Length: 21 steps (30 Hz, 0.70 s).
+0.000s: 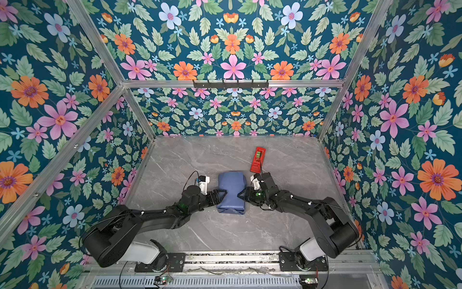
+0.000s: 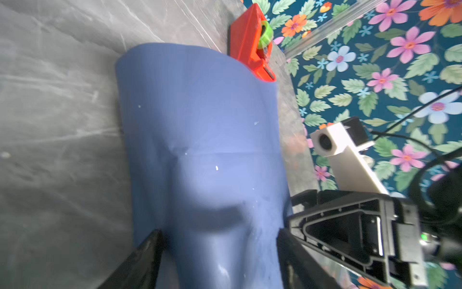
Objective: Wrap the gift box in paper
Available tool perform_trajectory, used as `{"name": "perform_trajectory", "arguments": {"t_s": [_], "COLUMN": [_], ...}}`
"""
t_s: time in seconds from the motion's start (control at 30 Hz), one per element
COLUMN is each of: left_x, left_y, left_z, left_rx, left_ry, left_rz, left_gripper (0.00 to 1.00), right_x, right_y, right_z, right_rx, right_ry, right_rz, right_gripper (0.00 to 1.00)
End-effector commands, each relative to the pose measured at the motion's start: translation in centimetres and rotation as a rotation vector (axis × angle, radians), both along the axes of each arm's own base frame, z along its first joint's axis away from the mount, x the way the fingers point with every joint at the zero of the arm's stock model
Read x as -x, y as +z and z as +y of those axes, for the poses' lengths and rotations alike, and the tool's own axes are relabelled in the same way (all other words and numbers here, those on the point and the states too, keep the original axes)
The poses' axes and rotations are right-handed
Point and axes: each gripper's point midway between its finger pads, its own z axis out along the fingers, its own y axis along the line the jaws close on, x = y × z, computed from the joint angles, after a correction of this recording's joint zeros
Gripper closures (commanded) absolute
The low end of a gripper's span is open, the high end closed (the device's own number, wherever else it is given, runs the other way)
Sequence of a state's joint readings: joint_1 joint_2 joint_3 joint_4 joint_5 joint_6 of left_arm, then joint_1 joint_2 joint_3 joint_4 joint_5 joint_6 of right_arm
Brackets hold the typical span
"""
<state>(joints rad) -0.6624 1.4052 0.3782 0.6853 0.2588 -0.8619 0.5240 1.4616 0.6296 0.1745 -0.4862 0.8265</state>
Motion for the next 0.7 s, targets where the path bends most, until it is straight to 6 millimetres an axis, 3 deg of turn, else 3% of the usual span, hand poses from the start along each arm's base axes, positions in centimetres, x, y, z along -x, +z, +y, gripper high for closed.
{"name": "perform_trajectory", "arguments": {"t_s": [0.0, 0.13, 0.27, 0.37, 0.67], "left_x": [-0.9, -2.5, -3.2, -3.5, -4.2], "left_y": [0.1, 0.1, -0.2, 0.7, 5.7], "left_z": [1.1, -0.2, -2.7, -3.9, -5.2], "left_rx": [-0.025, -0.050, -0.007, 0.050, 0.138], "left_ry": [0.044, 0.016, -0.060, -0.087, -0.126], "left_rz": [0.006, 0.018, 0.053, 0.044, -0.067], "left_gripper": [0.16, 0.13, 0.16, 0.18, 0.17], "right_x": [-1.8, -3.6, -4.6, -4.9, -6.6], "right_y": [0.2, 0.8, 1.0, 1.8, 8.5], "right_z": [-1.7, -0.4, 0.9, 1.7, 2.4], "right_rx": [0.051, 0.004, -0.046, -0.073, -0.103], "right_ry": [-0.071, -0.043, -0.028, -0.011, 0.033], "right_rz": [-0.043, -0.044, -0.034, -0.050, -0.270], "right_gripper": [0.33, 0.27, 0.27, 0.28, 0.30]}}
